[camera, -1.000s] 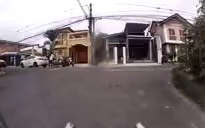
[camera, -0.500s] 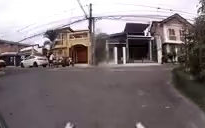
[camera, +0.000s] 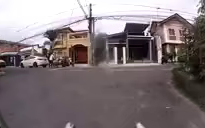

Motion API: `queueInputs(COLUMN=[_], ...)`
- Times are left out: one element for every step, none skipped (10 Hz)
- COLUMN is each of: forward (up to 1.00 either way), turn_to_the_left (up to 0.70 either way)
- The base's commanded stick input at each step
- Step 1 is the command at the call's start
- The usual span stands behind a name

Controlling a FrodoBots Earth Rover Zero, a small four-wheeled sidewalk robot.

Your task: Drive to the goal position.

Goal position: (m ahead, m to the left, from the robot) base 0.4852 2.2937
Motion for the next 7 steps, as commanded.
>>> queueInputs(forward=[0.07, 0.07, 0.07, 0.07, 0.07, 0.07, 0.07], turn_to_the_left=[0.0, 0.0, 0.0, 0.0, 0.0, 0.0, 0.0])
